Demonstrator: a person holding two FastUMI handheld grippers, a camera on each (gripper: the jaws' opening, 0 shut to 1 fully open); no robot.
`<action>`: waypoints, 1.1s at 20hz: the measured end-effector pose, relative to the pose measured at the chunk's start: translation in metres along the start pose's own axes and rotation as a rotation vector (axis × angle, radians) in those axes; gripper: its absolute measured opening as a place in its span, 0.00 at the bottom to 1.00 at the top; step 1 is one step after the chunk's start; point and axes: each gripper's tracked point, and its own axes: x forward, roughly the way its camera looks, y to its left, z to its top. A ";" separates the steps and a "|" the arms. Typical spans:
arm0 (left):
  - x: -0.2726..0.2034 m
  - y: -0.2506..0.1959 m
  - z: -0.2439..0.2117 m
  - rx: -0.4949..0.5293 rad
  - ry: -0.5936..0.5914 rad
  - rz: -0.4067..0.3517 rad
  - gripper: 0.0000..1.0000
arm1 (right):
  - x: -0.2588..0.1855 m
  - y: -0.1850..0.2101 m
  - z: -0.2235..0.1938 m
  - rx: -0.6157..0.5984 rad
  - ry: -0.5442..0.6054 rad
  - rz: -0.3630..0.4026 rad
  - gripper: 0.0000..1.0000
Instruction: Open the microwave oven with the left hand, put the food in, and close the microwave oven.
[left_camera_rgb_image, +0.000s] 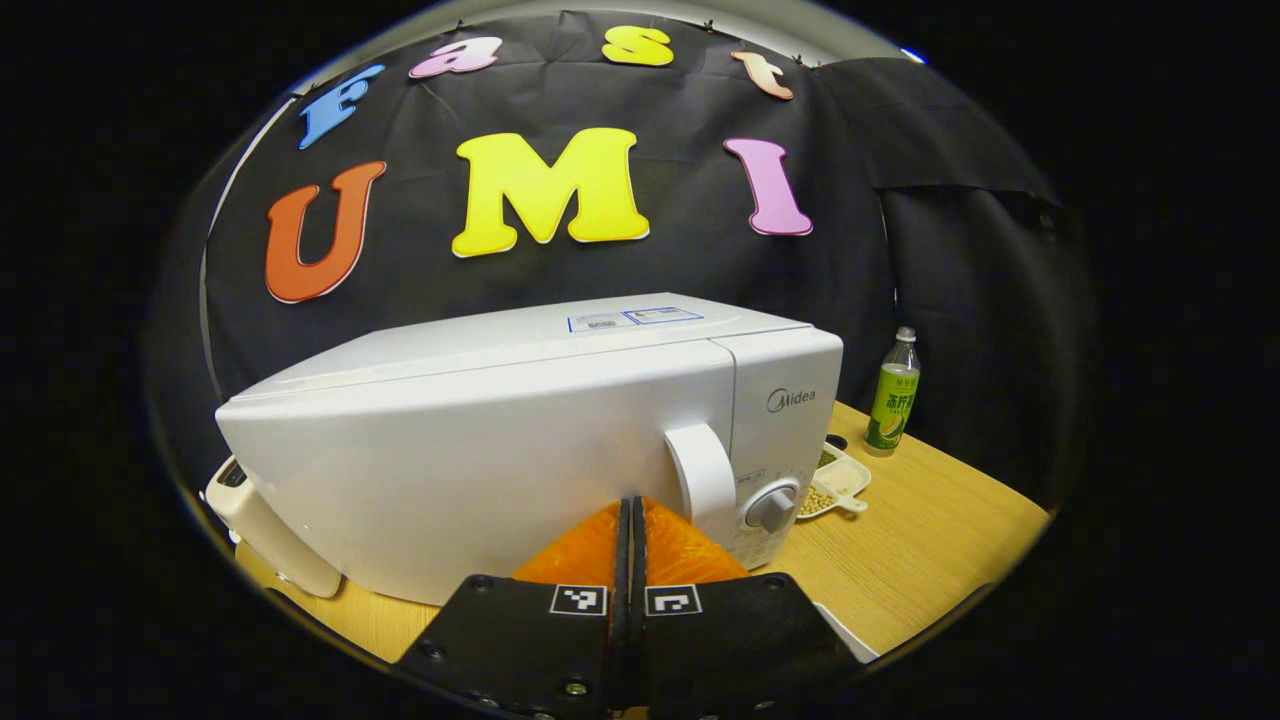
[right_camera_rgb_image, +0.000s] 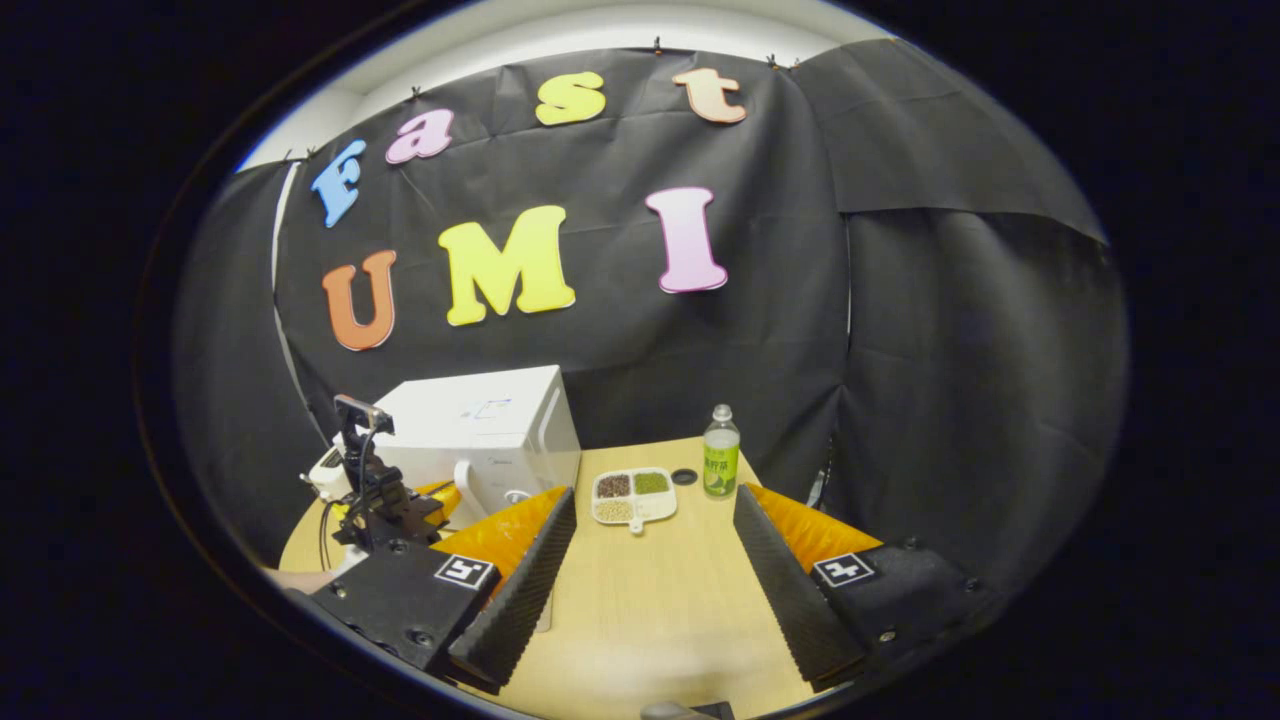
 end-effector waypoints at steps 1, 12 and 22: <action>-0.004 0.002 0.003 0.003 -0.004 0.009 0.00 | -0.001 0.001 0.001 -0.003 -0.006 0.003 1.00; -0.077 0.043 0.024 -0.008 -0.037 0.097 0.96 | 0.000 0.025 0.008 -0.024 -0.032 0.062 1.00; -0.185 0.036 0.055 -0.086 -0.059 0.091 0.96 | -0.022 0.039 0.010 -0.070 -0.068 0.093 0.92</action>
